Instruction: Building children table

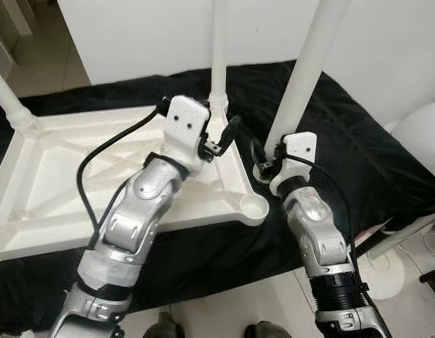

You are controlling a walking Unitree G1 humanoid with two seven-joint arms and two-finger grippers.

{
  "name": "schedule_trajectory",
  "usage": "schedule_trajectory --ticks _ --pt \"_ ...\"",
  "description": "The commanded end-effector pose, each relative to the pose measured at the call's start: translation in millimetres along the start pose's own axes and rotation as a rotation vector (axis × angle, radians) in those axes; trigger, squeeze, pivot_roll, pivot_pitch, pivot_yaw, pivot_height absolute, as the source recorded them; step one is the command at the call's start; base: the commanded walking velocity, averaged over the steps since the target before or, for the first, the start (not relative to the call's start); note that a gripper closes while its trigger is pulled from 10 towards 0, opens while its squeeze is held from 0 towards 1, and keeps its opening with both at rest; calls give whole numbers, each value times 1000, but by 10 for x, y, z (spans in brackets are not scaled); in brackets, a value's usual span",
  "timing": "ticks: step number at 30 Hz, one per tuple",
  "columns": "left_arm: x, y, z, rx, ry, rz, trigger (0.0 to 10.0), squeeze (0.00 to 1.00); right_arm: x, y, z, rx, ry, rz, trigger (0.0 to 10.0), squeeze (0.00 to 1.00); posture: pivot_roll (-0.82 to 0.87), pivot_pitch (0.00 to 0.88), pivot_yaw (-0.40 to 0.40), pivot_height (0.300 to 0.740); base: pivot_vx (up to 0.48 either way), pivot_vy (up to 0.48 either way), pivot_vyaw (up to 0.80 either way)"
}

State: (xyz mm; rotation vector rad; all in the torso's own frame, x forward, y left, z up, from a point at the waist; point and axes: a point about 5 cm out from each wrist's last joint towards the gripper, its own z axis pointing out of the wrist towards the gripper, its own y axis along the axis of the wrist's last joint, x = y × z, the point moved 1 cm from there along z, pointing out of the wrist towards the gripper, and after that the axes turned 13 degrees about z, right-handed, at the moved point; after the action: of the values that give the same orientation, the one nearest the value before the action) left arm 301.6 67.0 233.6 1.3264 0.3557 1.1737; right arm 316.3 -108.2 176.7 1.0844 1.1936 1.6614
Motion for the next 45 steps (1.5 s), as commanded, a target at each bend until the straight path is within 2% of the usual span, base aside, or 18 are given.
schedule_trajectory --ticks 1,6,7,8,9,10,11,14,17,22,29,32,34,36,42,45 --pt "-54 43 -5 -36 -78 26 10000 0 33 34 -2 -21 20 -12 10000 0 -67 27 26 740 0 0 0" --pt "-54 43 -5 -36 -78 26 10000 0 33 34 -2 -21 20 -12 10000 0 -67 27 26 740 0 0 0" --pt "-87 15 -65 -40 -102 32 10000 0 41 -7 -17 -15 23 -32 10000 0 -55 26 12 740 0 0 0" --pt "-187 -110 -200 8 -168 48 10000 0 71 -66 -40 -9 69 -14 10000 0 -27 45 -6 740 0 0 0" --pt "-187 -110 -200 8 -168 48 10000 0 71 -66 -40 -9 69 -14 10000 0 -27 45 -6 740 0 0 0" --pt "-316 -274 -367 91 -253 59 10000 0 96 -120 -64 -12 118 6 10000 0 -21 45 -6 740 0 0 0" --pt "-316 -274 -367 91 -253 59 10000 0 96 -120 -64 -12 118 6 10000 0 -21 45 -6 740 0 0 0" --pt "-407 -433 -490 212 -304 100 10000 0 102 -173 -136 -23 152 47 10000 0 2 46 -8 740 0 0 0" --pt "-432 -477 -544 248 -308 83 10000 0 117 -204 -172 -24 170 60 10000 0 7 46 -5 740 0 0 0" --pt "-432 -487 -595 252 -295 71 10000 0 150 -246 -205 -18 193 42 10000 0 12 50 -7 740 0 0 0" --pt "-362 -442 -674 209 -279 70 10000 0 149 -207 -220 -46 214 41 10000 0 -2 52 -18 740 0 0 0" --pt "-368 -393 -750 166 -310 23 10000 0 133 -201 -253 -45 225 28 10000 0 -11 54 -19 740 0 0 0" --pt "-368 -393 -750 166 -310 23 10000 0 133 -201 -253 -45 225 28 10000 0 -11 54 -19 740 0 0 0" --pt "-411 -374 -852 149 -371 -18 10000 0 129 -229 -313 -27 242 10 10000 0 -17 56 -27 740 0 0 0" --pt "-480 -417 -946 173 -444 -16 10000 0 125 -272 -405 -6 252 17 10000 0 -17 54 -34 740 0 0 0" --pt "-510 -412 -964 173 -468 -22 10000 0 176 -384 -512 43 289 13 10000 0 -20 50 -37 740 0 0 0"
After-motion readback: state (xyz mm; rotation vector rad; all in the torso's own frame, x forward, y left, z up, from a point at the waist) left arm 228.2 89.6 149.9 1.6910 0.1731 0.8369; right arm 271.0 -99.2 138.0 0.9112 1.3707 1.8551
